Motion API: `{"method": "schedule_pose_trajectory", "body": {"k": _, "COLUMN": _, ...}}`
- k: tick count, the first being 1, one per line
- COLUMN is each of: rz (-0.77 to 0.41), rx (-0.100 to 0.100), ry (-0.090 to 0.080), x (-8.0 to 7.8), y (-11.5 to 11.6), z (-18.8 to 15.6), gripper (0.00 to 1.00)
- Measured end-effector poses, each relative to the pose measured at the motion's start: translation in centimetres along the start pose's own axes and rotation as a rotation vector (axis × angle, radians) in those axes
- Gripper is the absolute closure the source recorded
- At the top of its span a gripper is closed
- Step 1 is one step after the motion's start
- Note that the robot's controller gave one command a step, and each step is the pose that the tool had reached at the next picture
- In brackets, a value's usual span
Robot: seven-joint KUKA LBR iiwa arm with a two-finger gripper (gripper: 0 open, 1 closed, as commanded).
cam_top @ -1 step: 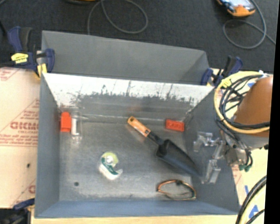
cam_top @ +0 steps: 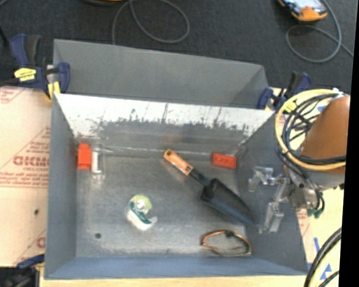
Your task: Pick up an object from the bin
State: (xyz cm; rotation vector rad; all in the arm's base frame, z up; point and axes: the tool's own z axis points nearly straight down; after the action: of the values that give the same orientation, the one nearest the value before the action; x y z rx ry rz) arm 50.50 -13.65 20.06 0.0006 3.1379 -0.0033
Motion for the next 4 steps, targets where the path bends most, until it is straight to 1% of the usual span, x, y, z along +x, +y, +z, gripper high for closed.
{"method": "schedule_pose_trajectory", "body": {"k": 1, "rz": 0.108, "rx": -0.001, "ry": 0.000, "x": -1.2, "y": 3.5, "z": 6.3, "gripper": 0.00}}
{"method": "schedule_pose_trajectory", "body": {"k": 2, "rz": 0.154, "rx": -0.002, "ry": 0.006, "x": -1.8, "y": 4.5, "z": 8.1, "gripper": 0.00}}
{"method": "schedule_pose_trajectory", "body": {"k": 3, "rz": 0.268, "rx": -0.002, "ry": -0.002, "x": -0.8, "y": 4.1, "z": 8.4, "gripper": 0.00}}
{"method": "schedule_pose_trajectory", "body": {"k": 4, "rz": 0.384, "rx": -0.003, "ry": 0.002, "x": -1.9, "y": 4.7, "z": 12.9, "gripper": 0.00}}
